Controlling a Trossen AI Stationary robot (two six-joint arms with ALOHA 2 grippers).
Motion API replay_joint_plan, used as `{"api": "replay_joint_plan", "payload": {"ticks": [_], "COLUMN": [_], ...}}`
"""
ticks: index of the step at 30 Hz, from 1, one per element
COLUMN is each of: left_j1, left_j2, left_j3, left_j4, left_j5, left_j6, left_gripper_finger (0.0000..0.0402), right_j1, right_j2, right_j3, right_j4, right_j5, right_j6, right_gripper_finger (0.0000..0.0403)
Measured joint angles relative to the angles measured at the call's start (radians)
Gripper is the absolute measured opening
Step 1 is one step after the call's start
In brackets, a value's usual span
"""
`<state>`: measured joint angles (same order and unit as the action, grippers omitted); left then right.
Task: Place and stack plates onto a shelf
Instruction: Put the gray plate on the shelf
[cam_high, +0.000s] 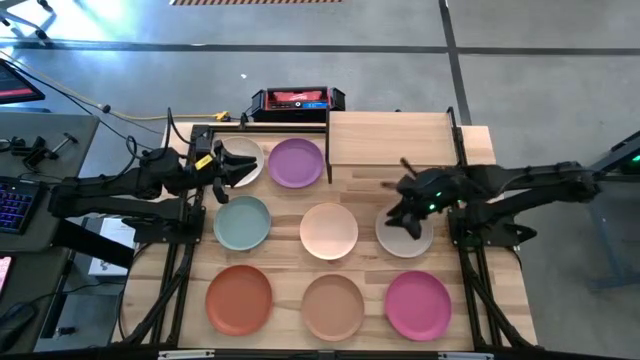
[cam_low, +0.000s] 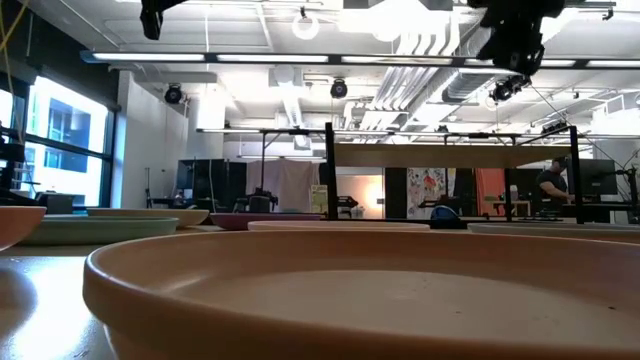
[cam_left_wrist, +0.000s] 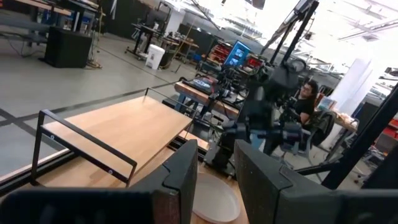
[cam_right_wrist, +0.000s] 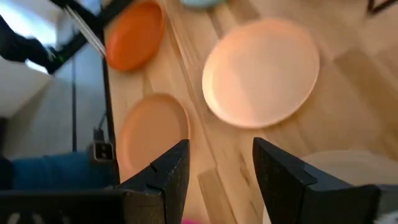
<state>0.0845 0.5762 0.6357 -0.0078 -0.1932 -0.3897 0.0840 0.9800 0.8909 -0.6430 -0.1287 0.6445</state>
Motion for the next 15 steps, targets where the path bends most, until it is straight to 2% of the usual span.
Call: {"api": "replay_joint_plan", "payload": {"ticks": [9, 15], "left_j1": [0.0, 0.0], "left_j2": [0.0, 0.0], "left_j3": [0.0, 0.0], "left_j4": [-0.009, -0.042], "left_j5": [0.0, 0.0], "left_j6": [0.0, -0.003], "left_gripper_finger": [0.0097, 0.0097], "right_j1": [0.059, 0.077], "right_j2": [0.176, 0.282], "right_j3": [0.0, 0.0], "right_j4": [-0.016, -0.025], "right_j5": [0.002, 0.04], "right_j6": [0.133, 0.196], "right_gripper_finger": [0.0158, 0.0158]}}
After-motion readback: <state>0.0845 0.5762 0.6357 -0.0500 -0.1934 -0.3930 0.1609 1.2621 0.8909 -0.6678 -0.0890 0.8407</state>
